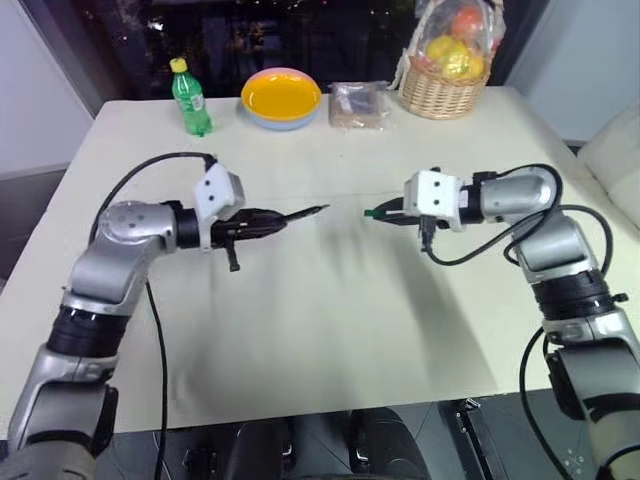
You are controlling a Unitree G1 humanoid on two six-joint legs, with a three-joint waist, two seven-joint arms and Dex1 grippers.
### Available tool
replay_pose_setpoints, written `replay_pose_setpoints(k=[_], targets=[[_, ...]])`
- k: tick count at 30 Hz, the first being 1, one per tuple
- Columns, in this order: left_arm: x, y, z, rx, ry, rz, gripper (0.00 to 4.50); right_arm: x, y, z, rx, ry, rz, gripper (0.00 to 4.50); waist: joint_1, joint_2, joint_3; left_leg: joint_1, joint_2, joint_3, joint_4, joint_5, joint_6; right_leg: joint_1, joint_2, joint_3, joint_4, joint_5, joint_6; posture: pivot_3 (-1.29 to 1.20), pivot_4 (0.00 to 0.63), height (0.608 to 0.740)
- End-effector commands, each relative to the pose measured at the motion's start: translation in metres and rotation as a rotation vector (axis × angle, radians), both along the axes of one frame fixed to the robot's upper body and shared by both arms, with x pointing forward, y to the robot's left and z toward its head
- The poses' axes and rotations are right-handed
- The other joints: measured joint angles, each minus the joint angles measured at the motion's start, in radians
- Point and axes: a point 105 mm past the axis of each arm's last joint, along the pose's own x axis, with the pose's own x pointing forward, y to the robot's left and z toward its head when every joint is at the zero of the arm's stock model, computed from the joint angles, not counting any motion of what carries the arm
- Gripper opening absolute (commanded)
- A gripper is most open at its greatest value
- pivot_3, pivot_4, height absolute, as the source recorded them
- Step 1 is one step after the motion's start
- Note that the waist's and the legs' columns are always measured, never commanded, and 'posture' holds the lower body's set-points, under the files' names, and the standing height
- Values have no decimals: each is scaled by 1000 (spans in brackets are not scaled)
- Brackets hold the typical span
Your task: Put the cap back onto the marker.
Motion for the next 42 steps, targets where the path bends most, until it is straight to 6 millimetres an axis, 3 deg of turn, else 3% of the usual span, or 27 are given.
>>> replay_pose_setpoints(k=[1,15,42], targets=[[3,-6,10,44,-64,-46,0,-3,8,18,-11,-68,32,61,0,0,0,0,0,0,0,0,0,0,0,0,0,0,0,0,150,740],[5,-12,16,123,-154,-55,0,2,18,28,-53,-119,27,61,0,0,0,0,0,0,0,0,1,-1,0,0,0,0,0,0,150,740],[-3,-23,18,144,-233,-92,0,3,25,27,-60,-79,49,61,-1,0,0,0,1,0,0,0,1,-1,0,0,0,0,0,0,150,740]])
